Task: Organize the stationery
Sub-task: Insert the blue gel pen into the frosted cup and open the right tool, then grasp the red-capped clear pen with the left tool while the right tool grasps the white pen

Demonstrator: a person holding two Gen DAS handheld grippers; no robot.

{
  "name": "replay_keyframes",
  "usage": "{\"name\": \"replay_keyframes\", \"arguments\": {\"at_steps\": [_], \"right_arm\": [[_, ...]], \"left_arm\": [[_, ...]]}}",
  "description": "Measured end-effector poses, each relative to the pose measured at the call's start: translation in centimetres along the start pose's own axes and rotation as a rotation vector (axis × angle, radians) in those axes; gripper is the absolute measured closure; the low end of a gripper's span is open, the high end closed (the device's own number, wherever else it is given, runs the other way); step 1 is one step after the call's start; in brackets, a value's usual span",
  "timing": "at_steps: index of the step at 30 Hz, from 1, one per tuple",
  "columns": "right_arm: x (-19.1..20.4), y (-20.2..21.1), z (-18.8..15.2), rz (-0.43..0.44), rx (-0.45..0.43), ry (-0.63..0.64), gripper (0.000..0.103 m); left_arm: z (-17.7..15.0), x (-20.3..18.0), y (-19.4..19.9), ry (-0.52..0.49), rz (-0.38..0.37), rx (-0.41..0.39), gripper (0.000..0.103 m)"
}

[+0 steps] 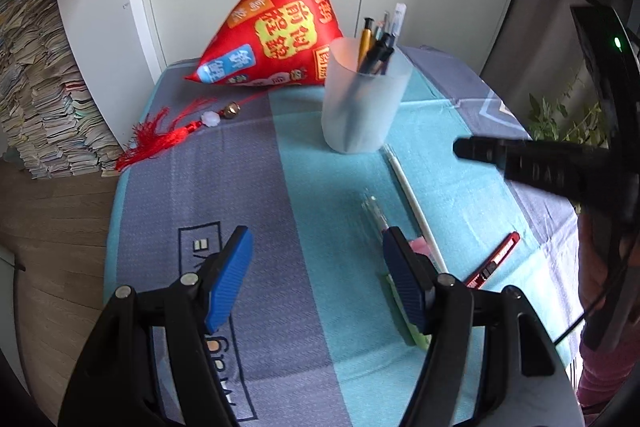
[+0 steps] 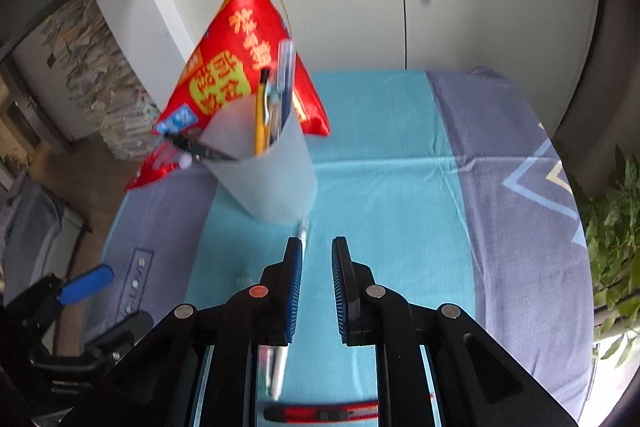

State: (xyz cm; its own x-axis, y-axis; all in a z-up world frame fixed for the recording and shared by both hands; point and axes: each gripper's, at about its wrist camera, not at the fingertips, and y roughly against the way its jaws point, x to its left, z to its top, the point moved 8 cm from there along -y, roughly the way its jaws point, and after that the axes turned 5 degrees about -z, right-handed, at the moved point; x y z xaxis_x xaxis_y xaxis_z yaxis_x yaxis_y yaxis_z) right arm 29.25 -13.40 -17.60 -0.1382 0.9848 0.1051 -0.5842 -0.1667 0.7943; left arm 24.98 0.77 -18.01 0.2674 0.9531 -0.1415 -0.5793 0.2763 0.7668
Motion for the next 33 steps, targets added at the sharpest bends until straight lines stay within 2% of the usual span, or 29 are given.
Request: {"name": "replay_keyframes", "arguments": {"at_steps": [5,9,12,16,18,23,24,25,26,28,33], "right_arm": [[-0.3,-0.9,-3.7,-0.012,0.071,0.043,0.089],[-1.3,-1.0,-5.0,-0.014,0.082,0.017,0.089],[-1.9,-0.7,-5.4,-0.012,0.078,-0.006,0.089],[-2.3,0.0,-5.6,-0.011,0.067,-0.016,0.089],[-2.5,0.3,-5.8,-0.009,0.062,-0.016,0.089],[-2.8,0.4,-6.0,-0.006,0.060,-0.024,0.089],[-2.9,0.3,-6.0,-0.005,0.061,-0.027,0.089],[-2.9,0.3,-6.0,-0.004,0.063,-0.029,0.089],[-2.9,0.3,-6.0,-0.002,0.064,-0.031,0.089],[-3.0,0.2,-6.1,-0.001,0.065,-0.032,0.089],[-3.0,0.1,-6.1,-0.001,0.066,-0.032,0.089]], "left_arm": [[-1.0,-1.5,-1.0,-0.007,-0.032,0.043,0.036],[-1.9,-3.6,-2.1,-0.030,-0.073,0.081,0.038],[-2.4,-4.6,-3.1,-0.044,-0.077,0.104,0.041],[-2.6,-4.9,-4.6,-0.009,-0.099,0.151,0.055],[-2.7,-4.8,-5.3,0.014,-0.097,0.172,0.058],[-2.4,-4.7,-6.2,0.073,-0.111,0.192,0.057],[-2.2,-4.7,-6.2,0.077,-0.112,0.189,0.063],[-2.1,-4.8,-6.2,0.078,-0.122,0.181,0.075],[-2.0,-4.9,-6.1,0.079,-0.133,0.177,0.082],[-2.0,-4.8,-5.9,0.084,-0.141,0.174,0.090],[-2.3,-3.6,-4.8,0.100,-0.144,0.158,0.091]]}}
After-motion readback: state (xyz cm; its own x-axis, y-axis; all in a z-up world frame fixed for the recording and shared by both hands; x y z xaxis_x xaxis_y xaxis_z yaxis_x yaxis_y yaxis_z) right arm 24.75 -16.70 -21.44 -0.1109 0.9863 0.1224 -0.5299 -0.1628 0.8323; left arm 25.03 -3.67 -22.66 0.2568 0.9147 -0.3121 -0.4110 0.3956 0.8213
